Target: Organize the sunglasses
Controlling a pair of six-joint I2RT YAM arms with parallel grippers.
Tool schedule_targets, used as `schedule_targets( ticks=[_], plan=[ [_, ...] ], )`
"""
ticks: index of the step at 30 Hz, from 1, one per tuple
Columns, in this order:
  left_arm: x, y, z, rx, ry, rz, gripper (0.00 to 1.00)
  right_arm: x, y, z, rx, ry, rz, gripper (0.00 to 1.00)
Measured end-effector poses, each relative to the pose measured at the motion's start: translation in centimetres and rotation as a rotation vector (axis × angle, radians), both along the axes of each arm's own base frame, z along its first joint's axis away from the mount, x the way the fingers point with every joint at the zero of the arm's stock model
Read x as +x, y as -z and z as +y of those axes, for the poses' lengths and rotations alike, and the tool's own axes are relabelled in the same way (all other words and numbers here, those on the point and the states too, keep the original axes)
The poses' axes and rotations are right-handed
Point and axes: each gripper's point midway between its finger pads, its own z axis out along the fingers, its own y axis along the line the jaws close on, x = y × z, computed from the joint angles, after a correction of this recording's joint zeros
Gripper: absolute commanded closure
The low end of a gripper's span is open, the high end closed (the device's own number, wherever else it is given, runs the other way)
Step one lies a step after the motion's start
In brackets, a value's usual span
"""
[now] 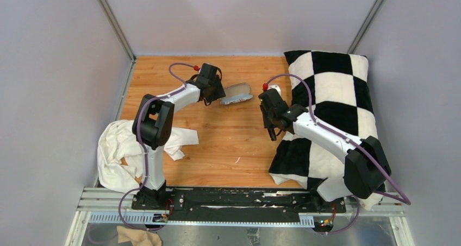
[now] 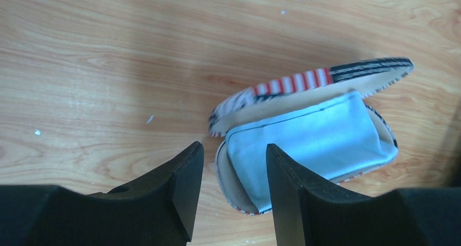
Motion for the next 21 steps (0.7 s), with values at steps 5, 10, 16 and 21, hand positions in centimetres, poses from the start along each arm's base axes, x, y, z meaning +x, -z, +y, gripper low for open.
schedule_targets(
  ticks=[5,10,16,21],
  plan=[
    [0.03,0.36,0.54,0.042,0.012,-0.006,0.48,-0.07,0.1,-0.02,-0.001,-0.001,0.003,0.8],
    [0.02,0.58,0.55,0.059,0.042,-0.014,0.5,-0.15,0.12,0.11,0.005,-0.005,0.007,0.8],
    [-0.11,0.84,0.24,0.052,0.092,-0.014,0.35,-0.16,0.13,0.13,0.006,-0.005,0.008,0.8],
    [-0.68,0.5,0.48,0.047,0.09,-0.016,0.27,-0.26,0.17,0.3,0.013,-0.012,0.014,0.8]
  ],
)
